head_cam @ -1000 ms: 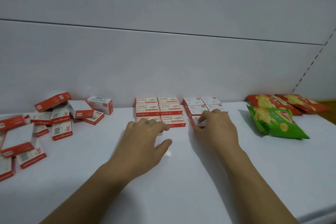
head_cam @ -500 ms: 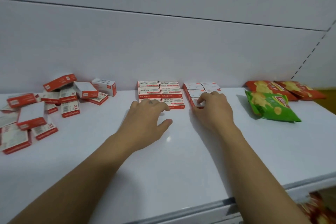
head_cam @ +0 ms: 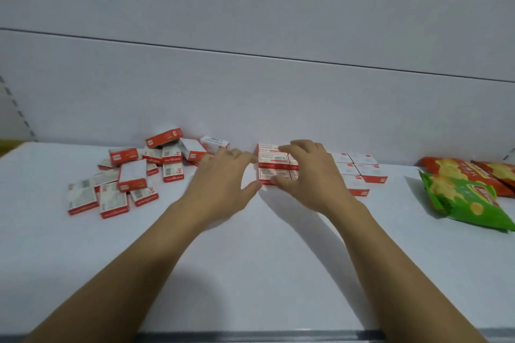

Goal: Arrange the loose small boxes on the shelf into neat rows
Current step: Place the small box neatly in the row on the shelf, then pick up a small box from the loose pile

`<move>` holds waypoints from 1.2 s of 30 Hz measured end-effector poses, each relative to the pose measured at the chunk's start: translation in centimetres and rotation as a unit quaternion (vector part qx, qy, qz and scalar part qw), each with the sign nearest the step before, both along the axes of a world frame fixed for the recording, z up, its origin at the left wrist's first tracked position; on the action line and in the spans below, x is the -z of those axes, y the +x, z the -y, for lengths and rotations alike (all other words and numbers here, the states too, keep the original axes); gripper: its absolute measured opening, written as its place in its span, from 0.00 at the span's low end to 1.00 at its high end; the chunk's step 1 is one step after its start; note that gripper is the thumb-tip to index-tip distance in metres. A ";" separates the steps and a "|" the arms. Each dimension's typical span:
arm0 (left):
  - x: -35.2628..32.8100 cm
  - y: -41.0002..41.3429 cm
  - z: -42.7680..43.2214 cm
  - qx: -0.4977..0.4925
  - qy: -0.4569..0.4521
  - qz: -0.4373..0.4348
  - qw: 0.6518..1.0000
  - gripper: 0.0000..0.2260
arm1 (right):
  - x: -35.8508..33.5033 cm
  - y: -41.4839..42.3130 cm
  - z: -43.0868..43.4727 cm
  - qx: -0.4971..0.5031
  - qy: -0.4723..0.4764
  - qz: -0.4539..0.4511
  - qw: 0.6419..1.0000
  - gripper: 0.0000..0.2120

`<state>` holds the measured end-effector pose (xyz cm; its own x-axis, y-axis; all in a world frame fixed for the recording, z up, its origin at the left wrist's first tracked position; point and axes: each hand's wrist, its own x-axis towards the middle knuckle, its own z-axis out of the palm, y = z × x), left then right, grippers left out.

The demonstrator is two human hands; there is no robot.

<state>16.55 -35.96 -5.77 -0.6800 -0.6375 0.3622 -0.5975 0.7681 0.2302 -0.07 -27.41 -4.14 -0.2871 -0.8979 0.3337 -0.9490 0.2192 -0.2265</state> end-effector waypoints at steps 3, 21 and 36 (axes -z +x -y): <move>-0.3 3.1 0.7 -0.053 0.005 -0.003 0.999 0.20 | -0.4 2.5 1.5 -0.054 0.014 0.012 0.998 0.28; 2.0 14.1 4.4 -0.356 0.030 -0.034 0.933 0.28 | 3.3 11.9 7.5 -0.179 0.001 0.003 0.984 0.28; 3.1 12.6 5.5 -0.365 0.028 -0.079 0.927 0.19 | 3.3 11.1 6.5 -0.162 0.000 0.029 0.986 0.29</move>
<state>29.14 -41.48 -8.89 -0.0012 -0.9275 0.3737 -0.9092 0.1567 0.3858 11.04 -33.89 -7.42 -0.0033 -0.9457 0.3250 -0.9546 -0.0938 -0.2828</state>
